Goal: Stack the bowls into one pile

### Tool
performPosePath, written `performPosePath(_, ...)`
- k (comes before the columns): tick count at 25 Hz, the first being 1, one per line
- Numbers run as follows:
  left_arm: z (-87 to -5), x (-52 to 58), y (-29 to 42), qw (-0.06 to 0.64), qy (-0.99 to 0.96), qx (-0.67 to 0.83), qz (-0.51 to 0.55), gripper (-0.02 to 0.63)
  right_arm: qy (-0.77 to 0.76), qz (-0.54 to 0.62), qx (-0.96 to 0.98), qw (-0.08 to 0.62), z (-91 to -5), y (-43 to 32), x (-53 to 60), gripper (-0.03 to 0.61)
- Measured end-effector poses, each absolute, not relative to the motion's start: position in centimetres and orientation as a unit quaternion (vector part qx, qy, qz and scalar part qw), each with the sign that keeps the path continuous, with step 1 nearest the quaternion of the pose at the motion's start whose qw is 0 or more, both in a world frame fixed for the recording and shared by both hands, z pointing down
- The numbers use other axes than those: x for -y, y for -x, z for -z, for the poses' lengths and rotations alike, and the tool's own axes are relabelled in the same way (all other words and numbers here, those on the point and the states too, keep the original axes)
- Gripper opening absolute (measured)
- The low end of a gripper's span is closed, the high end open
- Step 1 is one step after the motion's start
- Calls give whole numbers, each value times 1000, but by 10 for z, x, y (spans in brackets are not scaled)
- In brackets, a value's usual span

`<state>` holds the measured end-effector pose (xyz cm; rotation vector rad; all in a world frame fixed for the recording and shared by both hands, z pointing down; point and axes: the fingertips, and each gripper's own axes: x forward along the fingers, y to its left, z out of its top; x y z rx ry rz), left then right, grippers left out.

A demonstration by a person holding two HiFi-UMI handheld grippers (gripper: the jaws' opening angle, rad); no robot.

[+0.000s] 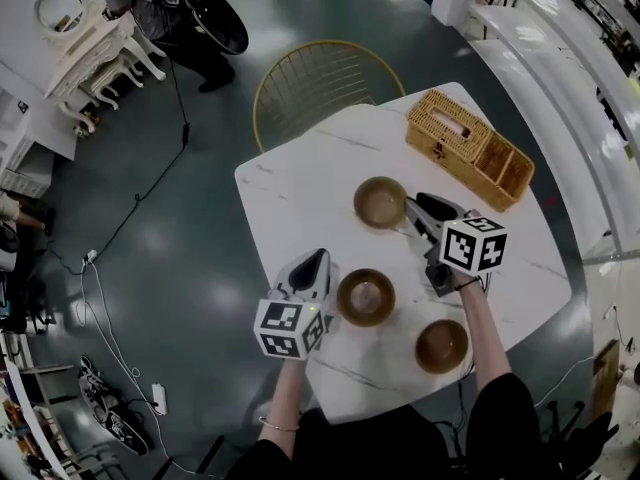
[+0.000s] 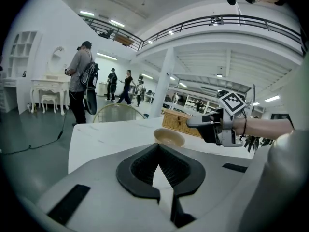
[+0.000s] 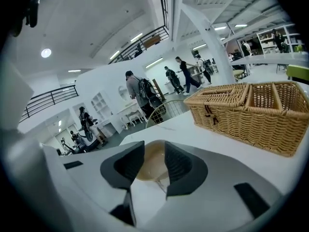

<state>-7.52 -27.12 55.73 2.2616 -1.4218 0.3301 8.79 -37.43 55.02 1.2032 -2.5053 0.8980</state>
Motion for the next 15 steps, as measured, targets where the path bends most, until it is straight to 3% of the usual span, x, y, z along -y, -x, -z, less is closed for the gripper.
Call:
performPosePath(6,-567,276,73,232,-817,512,-126,14,-426,-338,832,113,-575,-92,385,132)
performPosePath(15,-581,279,71,240,-815,509,-138,15,-444,-398,795,115,-607,-90,397,143)
